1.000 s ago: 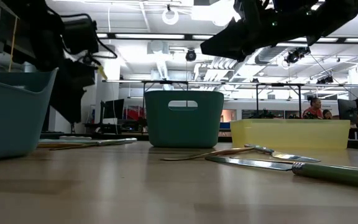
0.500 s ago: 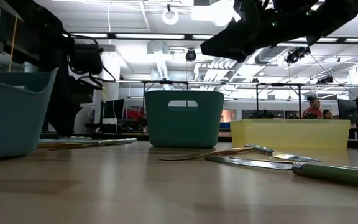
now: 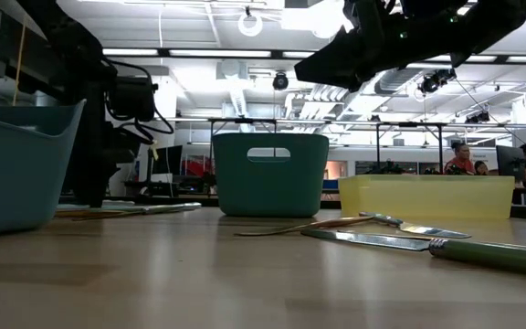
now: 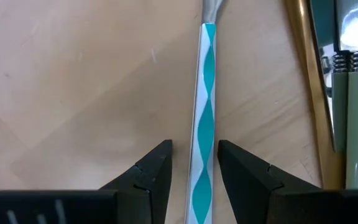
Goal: Sort silverware by color (type)
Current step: Put the blue patterned knife into the yellow bin
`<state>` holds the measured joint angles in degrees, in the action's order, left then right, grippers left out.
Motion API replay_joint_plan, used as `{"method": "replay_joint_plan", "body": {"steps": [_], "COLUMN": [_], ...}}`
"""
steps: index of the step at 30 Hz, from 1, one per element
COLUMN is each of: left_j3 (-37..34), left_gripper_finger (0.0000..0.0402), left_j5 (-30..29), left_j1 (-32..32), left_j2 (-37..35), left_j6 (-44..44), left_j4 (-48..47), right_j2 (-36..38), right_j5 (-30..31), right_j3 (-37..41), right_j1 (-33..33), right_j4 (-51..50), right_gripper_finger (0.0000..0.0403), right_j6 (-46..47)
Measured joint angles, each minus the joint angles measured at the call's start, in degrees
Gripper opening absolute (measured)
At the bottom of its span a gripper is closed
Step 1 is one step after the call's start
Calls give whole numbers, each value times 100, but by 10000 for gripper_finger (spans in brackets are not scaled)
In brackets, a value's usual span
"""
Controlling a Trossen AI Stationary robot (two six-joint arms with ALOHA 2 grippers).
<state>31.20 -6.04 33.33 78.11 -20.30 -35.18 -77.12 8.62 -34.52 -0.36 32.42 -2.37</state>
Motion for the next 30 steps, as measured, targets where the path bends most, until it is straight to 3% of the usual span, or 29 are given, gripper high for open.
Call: {"method": "replay_joint_plan", "body": {"steps": [6, 15, 30], "left_j3": [-9, -11, -17], "left_gripper_finger": [112, 26, 29], "left_j5": [-70, -202, -241], "left_j1": [-7, -5, 0], "left_j2": [7, 13, 17], "left_j6": [-1, -49, -58], "left_j4": [-37, -85, -105], "right_j2": [0, 0, -2], "right_j5": [0, 13, -9], "right_j3": [0, 0, 0], "right_j1": [0, -1, 0], "right_j4": [-2, -4, -65], "right_gripper_finger": [134, 134, 134], "right_j6": [11, 188, 258]}}
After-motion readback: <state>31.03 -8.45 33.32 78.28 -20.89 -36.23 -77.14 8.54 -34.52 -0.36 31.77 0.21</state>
